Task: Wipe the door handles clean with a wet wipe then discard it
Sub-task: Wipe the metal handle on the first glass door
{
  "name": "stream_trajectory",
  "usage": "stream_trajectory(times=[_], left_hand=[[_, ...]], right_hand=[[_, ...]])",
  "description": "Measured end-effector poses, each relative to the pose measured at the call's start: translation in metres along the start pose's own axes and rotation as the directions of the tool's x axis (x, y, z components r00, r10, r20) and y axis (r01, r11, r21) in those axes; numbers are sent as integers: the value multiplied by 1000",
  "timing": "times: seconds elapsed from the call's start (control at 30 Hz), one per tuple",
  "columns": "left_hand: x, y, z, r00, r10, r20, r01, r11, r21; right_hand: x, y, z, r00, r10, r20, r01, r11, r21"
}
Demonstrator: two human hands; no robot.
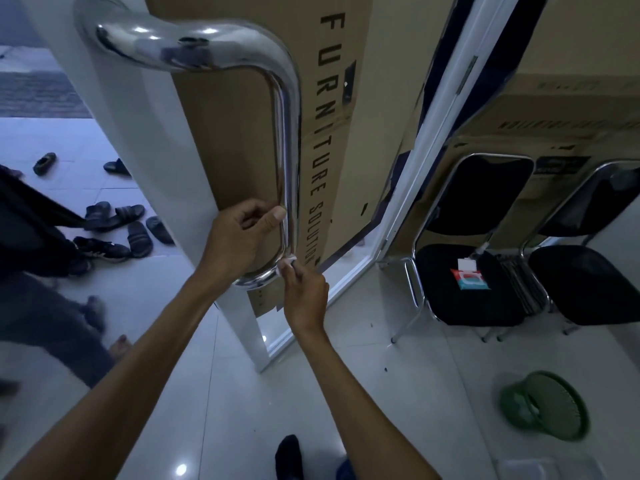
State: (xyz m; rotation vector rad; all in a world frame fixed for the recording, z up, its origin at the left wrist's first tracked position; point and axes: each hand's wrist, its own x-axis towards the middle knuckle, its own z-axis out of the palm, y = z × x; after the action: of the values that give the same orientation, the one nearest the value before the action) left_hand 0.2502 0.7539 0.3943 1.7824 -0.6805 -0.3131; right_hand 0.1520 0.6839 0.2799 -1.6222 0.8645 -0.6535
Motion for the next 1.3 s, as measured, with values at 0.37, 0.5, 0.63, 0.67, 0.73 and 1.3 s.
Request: stream_trajectory(times=[0.37, 0.5, 0.63, 0.67, 0.73, 1.3], left_hand=[[-4, -15, -5, 995, -29, 97, 19, 995, 103], [-9, -16, -25, 968, 5, 252, -79, 955, 285], [-31, -37, -43, 941, -29, 337, -146, 864, 481], [-38, -40, -45, 958, 21, 286, -164, 859, 484], [-51, -38, -51, 978, 189, 92, -211, 877, 432], [-28, -32, -54, 873, 194, -448, -198, 979, 39]], right_hand=[[-2, -8, 2, 962, 265, 61, -271, 947, 172], [-3, -6, 5, 971, 236, 28, -238, 957, 169], [1, -4, 4, 972, 234, 19, -232, 952, 201], [4, -4, 3, 977, 213, 12, -210, 954, 215], [4, -7, 4, 984, 180, -3, -175, 959, 221], [25, -21, -4, 974, -225, 10, 223, 958, -182]])
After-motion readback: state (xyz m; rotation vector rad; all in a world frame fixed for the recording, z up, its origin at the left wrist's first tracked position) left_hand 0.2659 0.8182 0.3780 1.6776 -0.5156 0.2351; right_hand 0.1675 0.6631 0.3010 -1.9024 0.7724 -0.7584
